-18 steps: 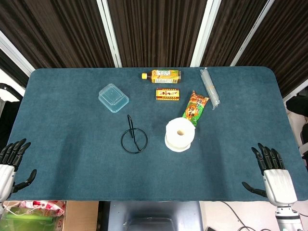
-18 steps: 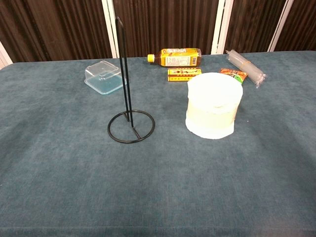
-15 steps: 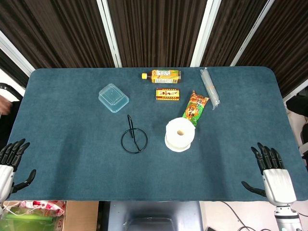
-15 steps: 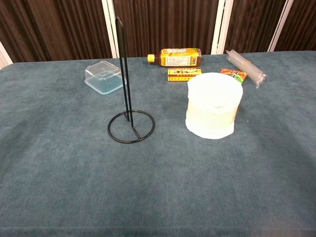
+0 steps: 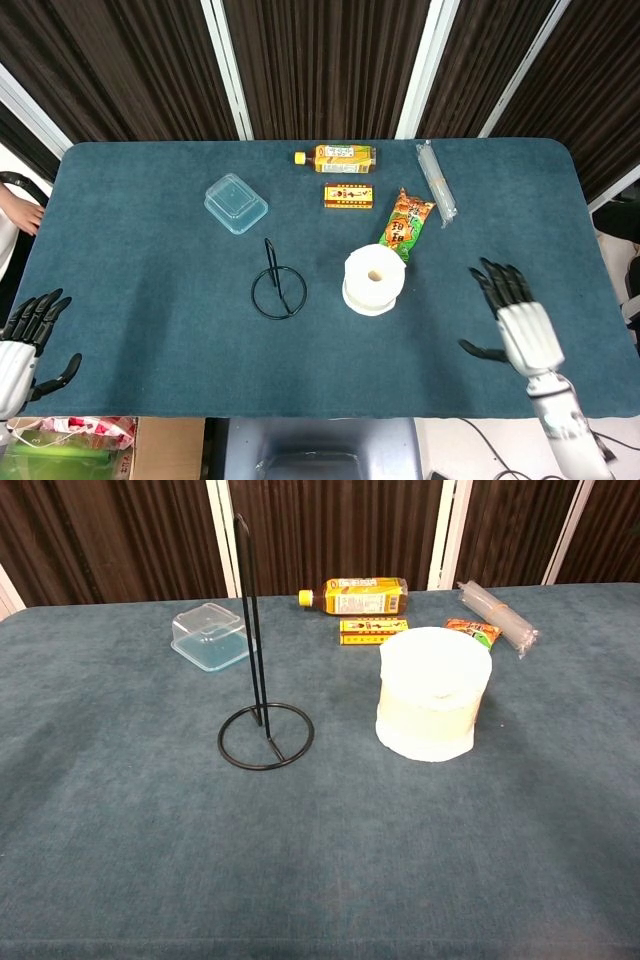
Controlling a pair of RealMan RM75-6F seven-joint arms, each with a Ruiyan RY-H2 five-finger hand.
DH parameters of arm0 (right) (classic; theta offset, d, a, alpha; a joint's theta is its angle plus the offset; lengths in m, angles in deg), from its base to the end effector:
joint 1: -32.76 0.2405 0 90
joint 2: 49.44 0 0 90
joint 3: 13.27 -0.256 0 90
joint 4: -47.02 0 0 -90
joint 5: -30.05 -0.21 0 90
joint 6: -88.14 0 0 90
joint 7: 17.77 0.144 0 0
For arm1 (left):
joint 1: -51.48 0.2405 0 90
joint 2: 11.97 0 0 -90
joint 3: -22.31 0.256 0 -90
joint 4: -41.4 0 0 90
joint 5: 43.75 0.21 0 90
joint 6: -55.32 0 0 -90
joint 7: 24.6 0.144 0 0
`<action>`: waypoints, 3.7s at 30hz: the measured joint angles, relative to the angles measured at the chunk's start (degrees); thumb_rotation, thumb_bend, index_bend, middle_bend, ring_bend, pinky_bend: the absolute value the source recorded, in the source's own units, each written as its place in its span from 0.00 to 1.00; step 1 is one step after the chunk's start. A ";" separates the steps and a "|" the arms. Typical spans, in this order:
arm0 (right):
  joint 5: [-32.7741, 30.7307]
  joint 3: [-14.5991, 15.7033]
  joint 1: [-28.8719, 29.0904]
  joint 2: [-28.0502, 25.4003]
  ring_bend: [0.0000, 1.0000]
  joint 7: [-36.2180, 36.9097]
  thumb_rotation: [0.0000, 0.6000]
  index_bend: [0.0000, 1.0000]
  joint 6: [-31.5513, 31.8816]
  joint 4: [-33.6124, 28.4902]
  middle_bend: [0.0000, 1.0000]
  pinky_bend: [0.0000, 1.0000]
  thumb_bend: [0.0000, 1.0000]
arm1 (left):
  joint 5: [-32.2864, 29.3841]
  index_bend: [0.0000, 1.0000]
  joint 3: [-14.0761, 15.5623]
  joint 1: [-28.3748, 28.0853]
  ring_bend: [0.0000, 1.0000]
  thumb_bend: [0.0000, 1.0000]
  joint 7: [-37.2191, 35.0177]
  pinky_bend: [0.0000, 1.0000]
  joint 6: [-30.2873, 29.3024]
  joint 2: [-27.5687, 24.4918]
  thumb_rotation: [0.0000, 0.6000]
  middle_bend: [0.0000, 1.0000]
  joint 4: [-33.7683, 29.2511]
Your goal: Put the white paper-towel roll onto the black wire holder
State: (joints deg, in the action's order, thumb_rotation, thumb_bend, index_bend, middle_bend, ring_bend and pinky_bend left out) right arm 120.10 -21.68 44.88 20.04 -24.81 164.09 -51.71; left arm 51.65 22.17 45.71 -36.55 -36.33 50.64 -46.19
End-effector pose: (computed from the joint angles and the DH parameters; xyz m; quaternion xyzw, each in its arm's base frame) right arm -0.2389 -0.2289 0.1120 0.6469 -0.3644 0.4449 0.5008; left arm -0.3016 0.1750 0.1732 -0.6154 -0.3620 -0.4667 0.5219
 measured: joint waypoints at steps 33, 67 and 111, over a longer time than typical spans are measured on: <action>-33.73 -5.93 28.18 12.72 0.00 -5.95 1.00 0.00 -31.13 12.86 0.00 0.00 0.08 | -1.45 0.00 -0.55 -0.61 0.00 0.40 -1.73 0.08 1.27 -0.14 1.00 0.00 0.75; -28.01 -10.63 26.06 3.96 0.65 1.21 1.00 0.76 -18.27 -3.32 0.60 0.67 0.28 | -2.19 0.00 -0.92 -0.34 0.00 0.40 -2.95 0.08 0.86 -0.25 1.00 0.00 1.09; -70.94 -21.92 58.47 2.61 0.65 -28.84 1.00 0.75 -2.90 -21.00 0.60 0.67 0.28 | -2.65 0.00 -1.13 0.10 0.00 0.40 -6.56 0.08 0.41 -1.01 1.00 0.00 2.30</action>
State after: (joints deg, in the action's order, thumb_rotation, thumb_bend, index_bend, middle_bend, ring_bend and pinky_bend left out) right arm 49.16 -43.60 103.35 22.65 -53.66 161.19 -72.71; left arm 49.00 21.04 45.81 -43.11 -35.93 49.63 -43.88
